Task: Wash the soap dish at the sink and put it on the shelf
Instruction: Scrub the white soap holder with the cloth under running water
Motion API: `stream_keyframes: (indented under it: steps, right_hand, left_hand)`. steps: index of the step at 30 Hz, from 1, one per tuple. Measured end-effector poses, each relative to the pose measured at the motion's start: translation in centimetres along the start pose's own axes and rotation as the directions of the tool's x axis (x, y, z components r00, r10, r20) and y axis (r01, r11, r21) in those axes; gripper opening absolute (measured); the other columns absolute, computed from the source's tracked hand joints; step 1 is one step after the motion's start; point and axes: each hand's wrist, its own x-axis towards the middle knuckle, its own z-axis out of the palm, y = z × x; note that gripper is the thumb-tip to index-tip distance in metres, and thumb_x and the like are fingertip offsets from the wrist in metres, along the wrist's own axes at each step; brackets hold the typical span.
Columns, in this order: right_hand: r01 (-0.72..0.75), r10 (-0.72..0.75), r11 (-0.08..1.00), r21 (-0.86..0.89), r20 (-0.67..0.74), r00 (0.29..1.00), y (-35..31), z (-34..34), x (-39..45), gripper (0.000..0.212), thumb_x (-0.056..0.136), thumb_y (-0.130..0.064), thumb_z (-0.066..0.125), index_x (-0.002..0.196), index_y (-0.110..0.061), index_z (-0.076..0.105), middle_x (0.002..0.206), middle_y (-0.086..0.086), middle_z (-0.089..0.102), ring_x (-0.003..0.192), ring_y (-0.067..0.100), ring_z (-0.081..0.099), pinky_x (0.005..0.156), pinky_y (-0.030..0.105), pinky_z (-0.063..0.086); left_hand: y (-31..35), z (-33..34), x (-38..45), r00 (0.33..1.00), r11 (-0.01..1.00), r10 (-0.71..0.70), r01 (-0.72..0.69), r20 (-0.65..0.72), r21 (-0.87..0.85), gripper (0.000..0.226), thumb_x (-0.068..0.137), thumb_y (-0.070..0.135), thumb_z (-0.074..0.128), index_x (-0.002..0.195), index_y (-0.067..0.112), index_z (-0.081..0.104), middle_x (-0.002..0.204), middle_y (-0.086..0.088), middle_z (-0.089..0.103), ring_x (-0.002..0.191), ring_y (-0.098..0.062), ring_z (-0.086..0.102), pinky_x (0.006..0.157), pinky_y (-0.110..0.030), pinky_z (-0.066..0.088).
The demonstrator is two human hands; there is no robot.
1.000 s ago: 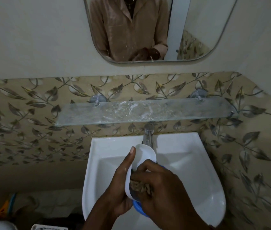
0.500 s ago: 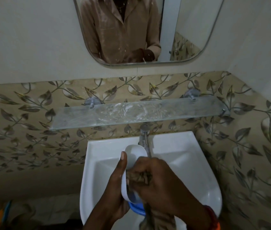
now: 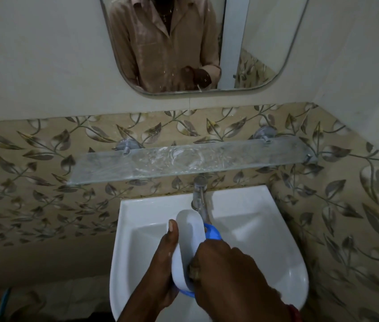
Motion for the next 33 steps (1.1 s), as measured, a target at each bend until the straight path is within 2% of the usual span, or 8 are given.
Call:
stream_keyframes:
  steps: [4, 10, 13, 15, 20, 23, 26, 33]
  right_hand:
    - [0.003, -0.039, 0.976, 0.219, 0.161, 0.986, 1.1, -0.3, 1.1, 0.022, 0.09, -0.029, 0.071, 0.109, -0.019, 0.065, 0.103, -0.003, 0.068, 0.096, 0.009, 0.067, 0.097, 0.021, 0.051]
    - [0.034, -0.069, 0.82, 0.571, 0.04, 0.997, 0.7, -0.3, 2.4, 0.017, 0.093, -0.011, 0.065, 0.084, 0.001, 0.074, 0.085, 0.013, 0.074, 0.08, 0.016, 0.068, 0.069, 0.009, 0.05]
    - [-0.023, 0.185, 0.866, 0.499, -0.277, 0.943, -2.3, 1.6, 3.2, 0.047, 0.095, -0.045, 0.057, 0.102, -0.003, 0.077, 0.103, 0.016, 0.075, 0.097, 0.02, 0.069, 0.093, 0.03, 0.05]
    - [-0.143, 0.292, 0.819, 0.556, -0.19, 0.937, -2.9, 2.1, 3.4, 0.09, 0.088, -0.071, 0.023, 0.127, -0.002, 0.065, 0.133, 0.02, 0.063, 0.125, 0.025, 0.057, 0.111, 0.029, 0.036]
    - [0.093, -0.172, 0.94, 0.329, 0.219, 0.96, 1.2, 1.4, 3.1, 0.017, 0.095, -0.016, 0.062, 0.106, -0.006, 0.07, 0.093, -0.002, 0.063, 0.079, -0.005, 0.06, 0.078, 0.008, 0.044]
    - [0.078, -0.084, 0.996, 0.043, 0.14, 0.987, 1.6, 2.4, 3.4, 0.026, 0.092, -0.027, 0.067, 0.116, -0.017, 0.064, 0.108, -0.005, 0.064, 0.098, 0.009, 0.065, 0.094, 0.025, 0.05]
    - [0.041, -0.059, 0.987, -0.154, -0.114, 0.992, 0.9, 2.0, 3.9, 0.015, 0.095, -0.022, 0.055, 0.108, -0.02, 0.063, 0.116, 0.0, 0.059, 0.093, 0.025, 0.067, 0.073, 0.031, 0.048]
    - [0.107, -0.107, 0.994, -0.014, -0.213, 0.971, 0.8, 1.6, 5.3, 0.016, 0.094, -0.018, 0.052, 0.106, -0.019, 0.062, 0.105, 0.0, 0.059, 0.09, 0.024, 0.06, 0.076, 0.035, 0.052]
  left_hand:
    - [0.3, -0.5, 0.1, 0.996, 1.0, 0.008, -0.006, 0.088, -0.031, 0.077, 0.048, 0.075, 0.065, 0.093, 0.016, 0.085, 0.102, -0.02, 0.079, 0.088, -0.034, 0.078, 0.069, -0.041, 0.064]
    - [0.6, -0.8, 1.1, 0.991, 0.993, 0.036, -0.021, 0.129, -0.114, 0.08, 0.071, 0.074, 0.059, 0.108, 0.005, 0.08, 0.107, -0.022, 0.077, 0.096, -0.033, 0.076, 0.075, -0.04, 0.063]
    - [-0.2, -0.4, 1.1, 0.982, 0.998, 0.039, -0.028, 0.183, -0.062, 0.08, 0.056, 0.07, 0.082, 0.107, 0.008, 0.081, 0.113, -0.02, 0.077, 0.103, -0.03, 0.075, 0.078, -0.037, 0.063]
    - [-0.6, -0.3, 1.0, 0.98, 0.998, 0.025, -0.014, 0.195, -0.055, 0.085, 0.046, 0.066, 0.091, 0.108, 0.009, 0.081, 0.115, -0.019, 0.076, 0.104, -0.03, 0.075, 0.079, -0.037, 0.063]
    - [0.4, -2.5, 2.1, 0.995, 0.994, 0.0, 0.011, 0.096, -0.11, 0.093, 0.047, 0.075, 0.08, 0.109, 0.006, 0.08, 0.108, -0.022, 0.077, 0.096, -0.034, 0.076, 0.078, -0.043, 0.063]
    - [1.1, -2.6, 2.4, 0.991, 0.998, -0.021, 0.029, 0.13, -0.063, 0.091, 0.039, 0.076, 0.087, 0.103, 0.012, 0.083, 0.105, -0.018, 0.079, 0.093, -0.031, 0.077, 0.076, -0.041, 0.063]
    - [1.6, -2.2, 2.6, 0.992, 1.0, -0.007, 0.005, 0.125, 0.022, 0.086, 0.045, 0.081, 0.081, 0.107, 0.02, 0.082, 0.112, -0.015, 0.078, 0.101, -0.03, 0.076, 0.08, -0.04, 0.062]
    - [1.5, -2.2, 2.8, 0.998, 0.98, 0.025, -0.036, 0.056, 0.196, 0.076, 0.057, 0.08, 0.07, 0.105, 0.022, 0.083, 0.11, -0.015, 0.079, 0.1, -0.028, 0.076, 0.082, -0.038, 0.061]
